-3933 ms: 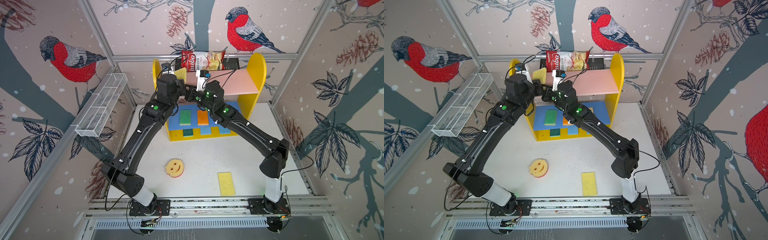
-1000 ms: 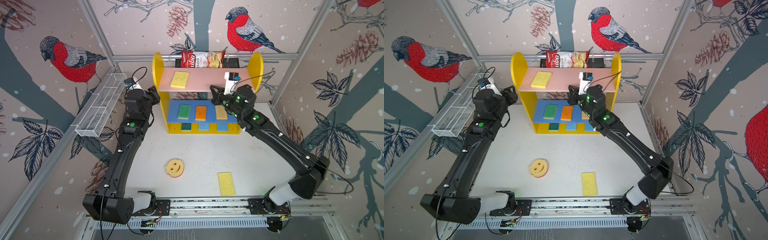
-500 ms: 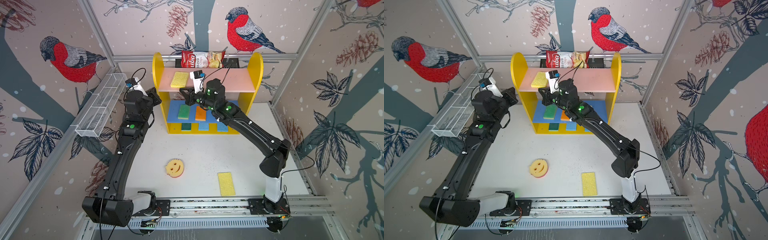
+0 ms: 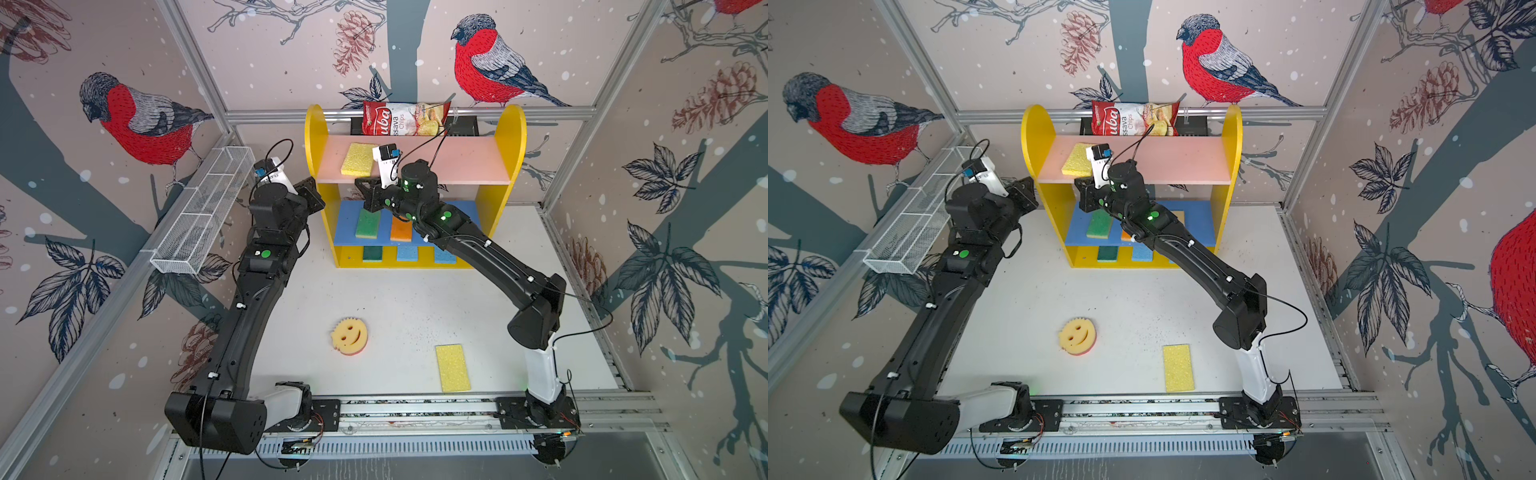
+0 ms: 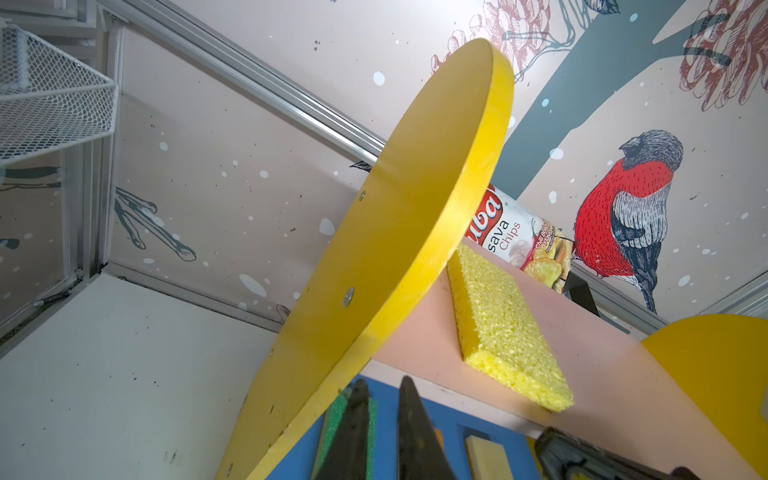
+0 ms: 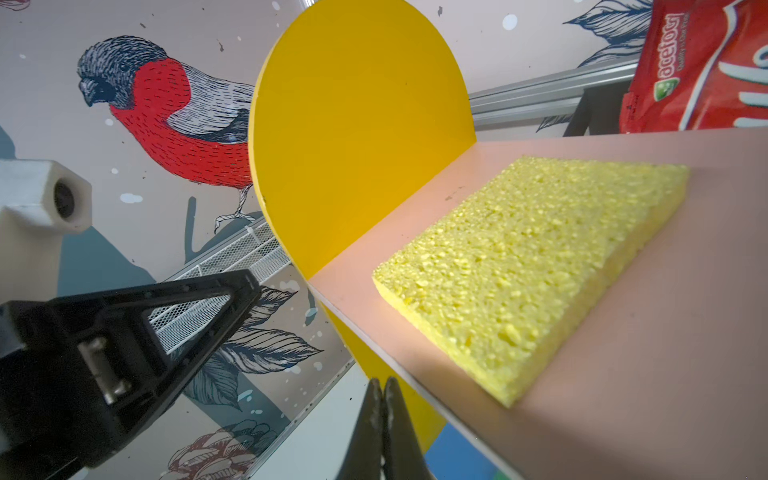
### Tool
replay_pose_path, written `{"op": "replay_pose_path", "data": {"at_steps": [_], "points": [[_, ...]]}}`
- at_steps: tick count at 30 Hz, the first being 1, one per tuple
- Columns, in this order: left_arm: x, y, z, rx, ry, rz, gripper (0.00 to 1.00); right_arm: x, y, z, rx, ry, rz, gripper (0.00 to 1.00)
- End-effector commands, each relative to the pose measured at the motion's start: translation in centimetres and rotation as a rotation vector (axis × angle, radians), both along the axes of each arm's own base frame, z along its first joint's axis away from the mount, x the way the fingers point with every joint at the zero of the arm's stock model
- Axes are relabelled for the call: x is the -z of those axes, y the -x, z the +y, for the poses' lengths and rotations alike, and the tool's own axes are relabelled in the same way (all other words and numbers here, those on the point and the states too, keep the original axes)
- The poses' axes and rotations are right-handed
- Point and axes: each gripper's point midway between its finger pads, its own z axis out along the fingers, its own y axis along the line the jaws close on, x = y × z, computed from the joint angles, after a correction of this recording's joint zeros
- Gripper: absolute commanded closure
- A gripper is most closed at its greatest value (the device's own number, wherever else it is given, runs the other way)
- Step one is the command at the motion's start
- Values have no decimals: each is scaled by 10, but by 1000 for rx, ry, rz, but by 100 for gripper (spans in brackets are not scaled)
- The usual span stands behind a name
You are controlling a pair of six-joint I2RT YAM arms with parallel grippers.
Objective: Place and organize the cleaning sponges onto the shelf
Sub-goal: 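Push the yellow sponge farther back on the pink shelf with right gripper tips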
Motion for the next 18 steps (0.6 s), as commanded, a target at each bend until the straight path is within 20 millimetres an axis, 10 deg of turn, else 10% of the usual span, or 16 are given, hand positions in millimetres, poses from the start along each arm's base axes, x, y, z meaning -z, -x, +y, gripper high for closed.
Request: {"op": "replay_pose_path", "data": {"at_steps": [1,18], "points": [[-12,2,-3,18,8,-49,84,-6,-7,-4,34,-14,-37,100],[-9,0,-5,31,15,-42,84,-18,-18,-23,22,-101,-31,100]]}}
